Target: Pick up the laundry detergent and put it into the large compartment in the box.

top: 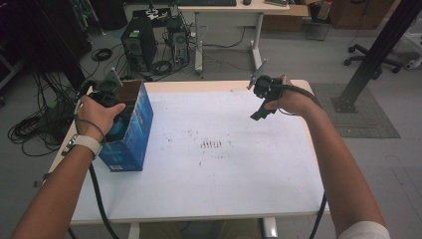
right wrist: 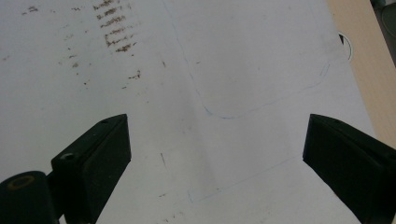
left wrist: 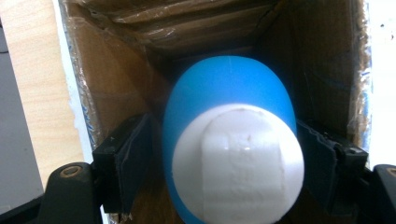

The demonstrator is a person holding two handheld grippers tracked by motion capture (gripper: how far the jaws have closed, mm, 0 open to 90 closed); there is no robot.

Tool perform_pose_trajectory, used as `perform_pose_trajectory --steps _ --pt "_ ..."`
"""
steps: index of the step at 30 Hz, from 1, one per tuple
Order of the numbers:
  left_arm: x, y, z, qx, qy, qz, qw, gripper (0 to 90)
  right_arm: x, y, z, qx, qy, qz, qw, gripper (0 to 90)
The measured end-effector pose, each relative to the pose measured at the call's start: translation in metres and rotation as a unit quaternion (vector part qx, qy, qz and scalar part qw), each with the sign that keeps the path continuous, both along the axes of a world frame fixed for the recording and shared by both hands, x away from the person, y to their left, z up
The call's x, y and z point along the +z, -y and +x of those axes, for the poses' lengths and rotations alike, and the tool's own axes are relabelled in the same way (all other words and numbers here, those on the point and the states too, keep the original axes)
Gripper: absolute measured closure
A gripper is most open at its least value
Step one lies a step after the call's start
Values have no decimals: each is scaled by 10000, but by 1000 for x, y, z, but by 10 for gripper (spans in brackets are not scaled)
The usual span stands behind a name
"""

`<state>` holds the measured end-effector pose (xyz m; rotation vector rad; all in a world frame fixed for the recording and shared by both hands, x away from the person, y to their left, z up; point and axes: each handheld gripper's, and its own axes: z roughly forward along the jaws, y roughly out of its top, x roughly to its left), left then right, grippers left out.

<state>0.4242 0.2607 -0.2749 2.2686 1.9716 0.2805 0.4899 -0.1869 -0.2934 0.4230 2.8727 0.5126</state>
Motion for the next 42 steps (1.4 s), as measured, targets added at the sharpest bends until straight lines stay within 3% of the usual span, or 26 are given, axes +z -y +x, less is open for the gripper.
perform_pose_trajectory --steps 10,13,42 --pt "1 0 0 -43 -16 14 10000 231 2 2 -1 -9 16 19 10000 78" --pt "3 1 -1 -60 17 112 9999 205 2 2 -2 0 18 36 10000 78" --pt "19 -1 -9 -144 102 -178 9997 135 7 4 -8 2 52 61 10000 78"
